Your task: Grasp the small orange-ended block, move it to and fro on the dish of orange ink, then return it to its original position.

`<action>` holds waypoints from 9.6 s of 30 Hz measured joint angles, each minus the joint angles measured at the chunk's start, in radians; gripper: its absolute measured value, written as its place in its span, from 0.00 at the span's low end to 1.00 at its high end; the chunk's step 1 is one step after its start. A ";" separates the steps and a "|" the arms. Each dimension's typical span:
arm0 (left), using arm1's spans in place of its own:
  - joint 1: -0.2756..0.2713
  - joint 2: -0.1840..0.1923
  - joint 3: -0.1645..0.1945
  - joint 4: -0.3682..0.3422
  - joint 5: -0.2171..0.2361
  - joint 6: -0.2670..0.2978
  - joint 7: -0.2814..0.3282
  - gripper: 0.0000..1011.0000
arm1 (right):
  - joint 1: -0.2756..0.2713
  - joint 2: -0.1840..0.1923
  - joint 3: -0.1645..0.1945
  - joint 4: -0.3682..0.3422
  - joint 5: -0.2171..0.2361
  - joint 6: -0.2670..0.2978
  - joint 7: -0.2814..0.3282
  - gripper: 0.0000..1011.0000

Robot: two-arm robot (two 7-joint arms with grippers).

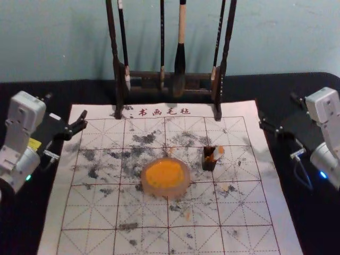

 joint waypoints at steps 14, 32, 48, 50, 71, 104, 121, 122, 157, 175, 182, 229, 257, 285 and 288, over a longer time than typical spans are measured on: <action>0.000 0.000 0.000 0.000 0.000 0.000 0.000 0.99 | -0.159 0.041 0.038 -0.158 0.093 0.116 0.105 0.99; 0.000 0.000 0.000 0.000 0.000 0.000 0.000 0.99 | -0.183 -0.002 0.037 -0.264 0.186 0.294 0.239 0.99; 0.000 0.000 0.000 0.000 0.000 0.000 0.000 0.99 | -0.120 -0.136 0.052 -0.253 0.190 0.438 0.195 0.99; 0.000 0.000 0.000 0.000 0.000 0.000 0.000 0.99 | -0.118 -0.141 0.054 -0.253 0.191 0.447 0.191 0.99; 0.000 0.000 0.000 0.000 0.000 0.000 0.000 0.99 | -0.108 -0.181 0.083 -0.262 0.198 0.524 0.172 0.99; 0.000 0.000 0.000 0.000 0.000 0.000 0.000 0.99 | -0.110 -0.194 0.082 -0.250 0.143 0.523 0.180 0.99; 0.000 0.000 0.000 0.000 0.000 0.000 0.000 0.99 | -0.109 -0.192 0.081 -0.250 0.145 0.524 0.178 0.74; 0.000 0.000 0.000 0.000 0.000 0.000 0.000 0.99 | -0.109 -0.192 0.081 -0.250 0.145 0.524 0.178 0.70; 0.000 0.000 0.000 0.000 0.000 0.000 0.000 0.99 | -0.112 -0.197 0.087 -0.252 0.146 0.524 0.183 0.13; 0.000 0.000 0.000 0.000 0.000 0.000 0.000 0.99 | -0.114 -0.207 0.117 -0.304 0.108 0.515 0.216 0.13; 0.000 0.000 0.000 0.000 0.000 0.000 0.000 0.99 | -0.123 -0.189 0.141 -0.340 0.104 0.497 0.243 0.13; 0.000 0.000 0.000 0.000 0.000 0.000 0.000 0.99 | 0.231 -0.076 -0.181 -0.081 0.018 0.332 0.648 0.13; 0.000 0.000 0.000 0.000 0.000 0.000 0.000 0.99 | 0.319 -0.145 -0.249 -0.015 0.027 0.456 0.627 0.13; 0.000 0.000 0.000 0.000 0.000 0.000 0.000 0.99 | 0.321 -0.154 -0.263 -0.002 0.001 0.464 0.615 0.13; 0.000 0.000 0.000 0.000 0.000 0.000 0.000 0.99 | 0.320 -0.153 -0.262 -0.002 -0.001 0.463 0.615 0.13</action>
